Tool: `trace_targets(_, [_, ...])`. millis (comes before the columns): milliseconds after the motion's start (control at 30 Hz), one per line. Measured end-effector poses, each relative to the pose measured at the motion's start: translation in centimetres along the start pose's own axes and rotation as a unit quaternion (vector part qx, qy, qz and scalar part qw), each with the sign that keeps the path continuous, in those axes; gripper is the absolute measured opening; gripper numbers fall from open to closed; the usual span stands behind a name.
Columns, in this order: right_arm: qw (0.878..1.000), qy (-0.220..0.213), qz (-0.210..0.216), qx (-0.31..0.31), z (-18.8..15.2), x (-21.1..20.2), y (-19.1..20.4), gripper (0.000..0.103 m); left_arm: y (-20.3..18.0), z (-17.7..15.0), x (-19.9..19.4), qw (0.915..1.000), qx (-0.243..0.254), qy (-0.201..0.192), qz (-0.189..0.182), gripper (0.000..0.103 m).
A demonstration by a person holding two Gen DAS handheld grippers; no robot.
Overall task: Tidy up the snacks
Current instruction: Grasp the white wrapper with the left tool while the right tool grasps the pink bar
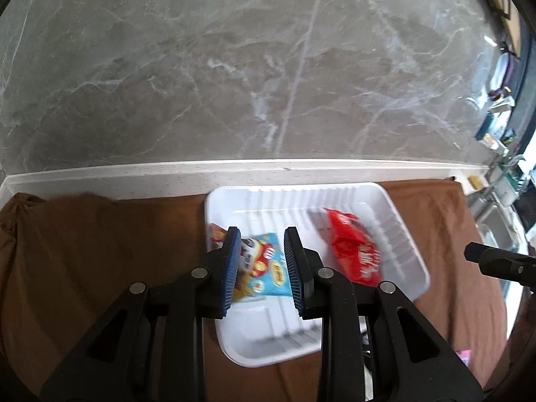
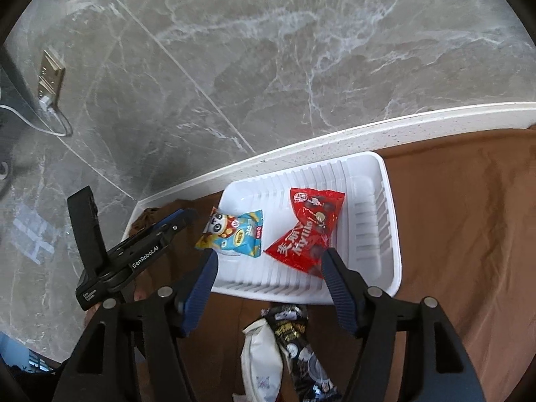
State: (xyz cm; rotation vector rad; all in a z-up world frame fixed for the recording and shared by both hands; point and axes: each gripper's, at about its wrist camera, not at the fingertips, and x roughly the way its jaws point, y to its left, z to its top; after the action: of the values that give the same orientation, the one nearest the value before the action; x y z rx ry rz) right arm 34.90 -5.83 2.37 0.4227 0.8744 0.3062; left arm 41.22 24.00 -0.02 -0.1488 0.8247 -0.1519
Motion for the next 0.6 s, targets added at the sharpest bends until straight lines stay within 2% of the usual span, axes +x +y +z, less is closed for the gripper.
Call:
trace_targets(167, [1.0,-0.01,-0.008,-0.004,-1.9,-2.9,-0.1,0.072,-2.6,-1.6,-2.4,0.9991,0.037,0.002,-0.021,0.025])
trace_targets(267, [1.0,-0.011,-0.028,-0.008,-4.3,-4.7,-0.7,0.074,-4.3,-3.6,-3.3,0.9974,0.057,0.02,-0.04,0.025])
trace_targets(400, [0.998,0.001,-0.059,-0.005,-7.6,-6.8,-2.0,0.076,-6.4,-7.2,-3.5,0.9934,0.069,0.065,-0.064,0.025])
trace_targets(600, [0.991,0.026,-0.135,-0.008,-13.1,-8.3,-4.4,0.077,-8.2,-11.9,-3.6,0.9857,0.066,0.127,-0.089,0.025])
